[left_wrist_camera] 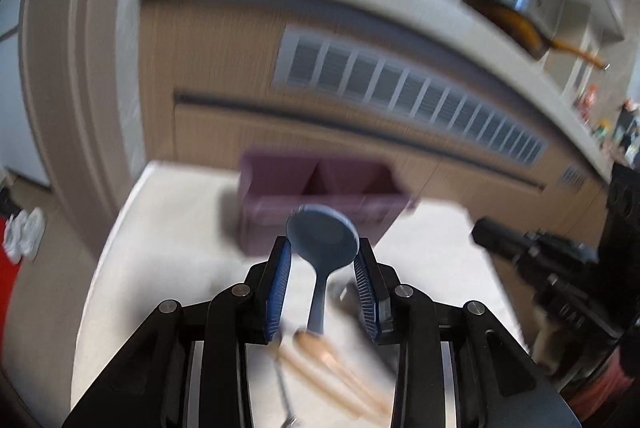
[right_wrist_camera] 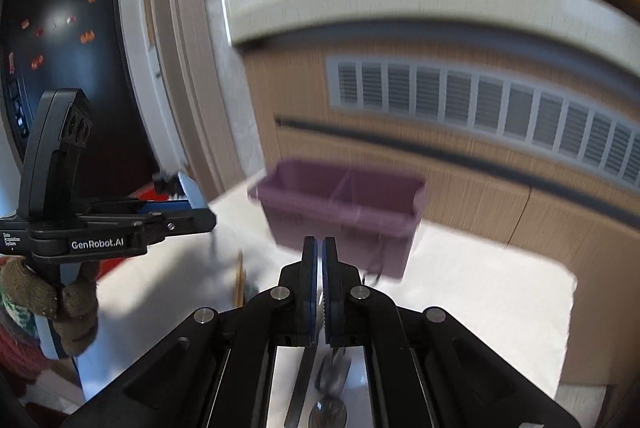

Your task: Organize utensils

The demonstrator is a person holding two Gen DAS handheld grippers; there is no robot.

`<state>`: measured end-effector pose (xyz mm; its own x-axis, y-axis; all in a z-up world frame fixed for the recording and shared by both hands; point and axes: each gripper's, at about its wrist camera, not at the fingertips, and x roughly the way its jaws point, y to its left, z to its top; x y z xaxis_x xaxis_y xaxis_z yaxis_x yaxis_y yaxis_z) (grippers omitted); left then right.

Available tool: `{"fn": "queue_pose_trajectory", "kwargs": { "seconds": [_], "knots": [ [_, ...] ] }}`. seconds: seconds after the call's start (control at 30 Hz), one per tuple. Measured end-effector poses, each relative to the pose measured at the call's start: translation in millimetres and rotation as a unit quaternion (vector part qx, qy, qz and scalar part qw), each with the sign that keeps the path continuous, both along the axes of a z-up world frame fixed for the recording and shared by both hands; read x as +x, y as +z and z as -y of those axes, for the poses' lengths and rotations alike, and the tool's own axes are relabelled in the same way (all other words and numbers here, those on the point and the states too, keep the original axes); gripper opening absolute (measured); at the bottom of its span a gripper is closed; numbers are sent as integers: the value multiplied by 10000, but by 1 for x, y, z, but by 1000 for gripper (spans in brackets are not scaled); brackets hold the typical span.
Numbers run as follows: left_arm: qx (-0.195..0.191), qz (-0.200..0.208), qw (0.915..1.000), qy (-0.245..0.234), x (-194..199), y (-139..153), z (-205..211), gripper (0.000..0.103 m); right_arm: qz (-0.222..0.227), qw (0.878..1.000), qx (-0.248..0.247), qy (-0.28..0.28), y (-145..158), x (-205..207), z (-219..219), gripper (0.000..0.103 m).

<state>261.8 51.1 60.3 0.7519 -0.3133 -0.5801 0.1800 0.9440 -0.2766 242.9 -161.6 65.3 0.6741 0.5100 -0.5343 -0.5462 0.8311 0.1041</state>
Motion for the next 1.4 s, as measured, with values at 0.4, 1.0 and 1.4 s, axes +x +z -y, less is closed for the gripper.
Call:
{"fn": "queue_pose_trajectory", "kwargs": {
  "seconds": [0.4,1.0,1.4],
  "knots": [
    [-212,32,9996,162,-2,-7,-23,33,-1748,9801,-499,792,-89,51,-39,19],
    [-402,-142,9987,280,-7,-32,-48,33,-1972,9752,-999,130,-137,88,-73,36],
    [-285,-748,9944,691,8,-68,-66,33,-2006,9625,-1672,737,-144,93,-113,91]
  ]
}}
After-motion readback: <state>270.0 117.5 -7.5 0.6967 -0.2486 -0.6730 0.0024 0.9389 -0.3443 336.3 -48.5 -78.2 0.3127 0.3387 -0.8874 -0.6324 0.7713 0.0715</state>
